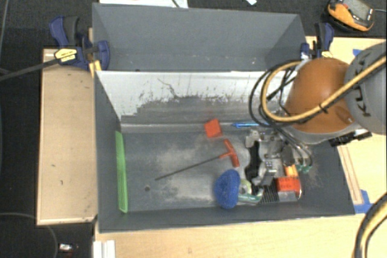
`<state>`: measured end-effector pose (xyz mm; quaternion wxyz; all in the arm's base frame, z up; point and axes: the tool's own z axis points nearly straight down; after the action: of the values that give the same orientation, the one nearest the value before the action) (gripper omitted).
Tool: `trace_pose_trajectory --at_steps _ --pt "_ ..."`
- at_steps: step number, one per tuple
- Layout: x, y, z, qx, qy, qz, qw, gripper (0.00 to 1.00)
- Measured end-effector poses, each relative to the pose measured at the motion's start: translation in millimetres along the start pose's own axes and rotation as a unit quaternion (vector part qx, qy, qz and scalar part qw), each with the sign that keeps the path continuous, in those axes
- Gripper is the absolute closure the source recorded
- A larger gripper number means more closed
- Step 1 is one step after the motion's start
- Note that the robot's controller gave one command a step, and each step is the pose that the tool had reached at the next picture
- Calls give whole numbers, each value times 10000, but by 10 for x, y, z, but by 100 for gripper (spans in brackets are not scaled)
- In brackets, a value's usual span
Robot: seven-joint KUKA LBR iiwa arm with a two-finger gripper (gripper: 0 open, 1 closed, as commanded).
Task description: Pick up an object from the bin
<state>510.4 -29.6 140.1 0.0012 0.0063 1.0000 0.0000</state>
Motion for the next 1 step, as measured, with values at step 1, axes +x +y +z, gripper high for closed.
trace_pose_trajectory --at_steps 1 --pt "221 323 536 2 -20 -1624 9867 0"
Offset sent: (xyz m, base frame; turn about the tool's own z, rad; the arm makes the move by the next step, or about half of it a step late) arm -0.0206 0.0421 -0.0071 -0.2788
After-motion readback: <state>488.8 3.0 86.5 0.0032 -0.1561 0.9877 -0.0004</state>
